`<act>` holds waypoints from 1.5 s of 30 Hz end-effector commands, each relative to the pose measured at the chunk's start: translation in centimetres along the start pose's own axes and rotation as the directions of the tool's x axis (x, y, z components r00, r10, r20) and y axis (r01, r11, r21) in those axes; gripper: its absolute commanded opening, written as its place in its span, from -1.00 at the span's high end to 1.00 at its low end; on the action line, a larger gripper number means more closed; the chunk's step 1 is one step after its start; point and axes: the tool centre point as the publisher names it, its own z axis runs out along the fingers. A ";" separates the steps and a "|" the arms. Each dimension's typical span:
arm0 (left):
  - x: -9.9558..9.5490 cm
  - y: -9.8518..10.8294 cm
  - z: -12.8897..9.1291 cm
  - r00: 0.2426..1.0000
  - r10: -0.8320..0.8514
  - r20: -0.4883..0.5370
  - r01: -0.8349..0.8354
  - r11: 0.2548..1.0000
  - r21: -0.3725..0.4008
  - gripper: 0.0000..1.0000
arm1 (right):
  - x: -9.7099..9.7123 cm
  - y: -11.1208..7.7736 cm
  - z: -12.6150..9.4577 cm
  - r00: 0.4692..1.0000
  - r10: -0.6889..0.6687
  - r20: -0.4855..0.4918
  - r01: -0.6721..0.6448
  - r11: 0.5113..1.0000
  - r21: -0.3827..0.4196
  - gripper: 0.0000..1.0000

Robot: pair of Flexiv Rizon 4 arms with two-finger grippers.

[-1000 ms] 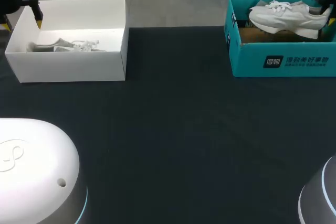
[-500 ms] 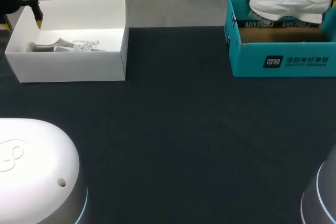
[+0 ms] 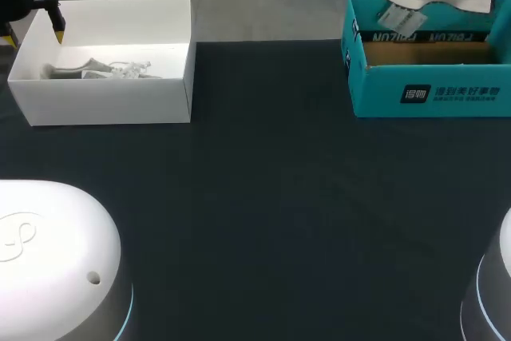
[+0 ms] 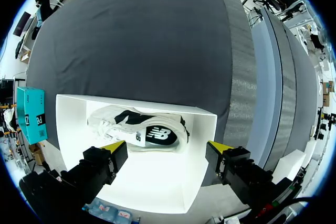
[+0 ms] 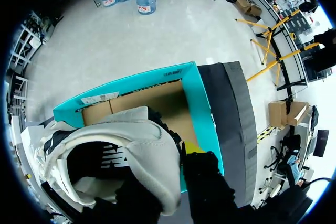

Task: Take the shoe out of the shoebox, open the shoe tongue, remove and reinsert the insole, then place the shoe into the shoebox

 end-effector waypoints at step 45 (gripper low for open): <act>0.0 -0.1 0.0 1.000 0.000 -0.003 0.000 1.000 -0.002 -1.00 | 11.1 -15.8 -6.2 0.993 -0.093 0.077 0.099 0.992 -0.081 1.00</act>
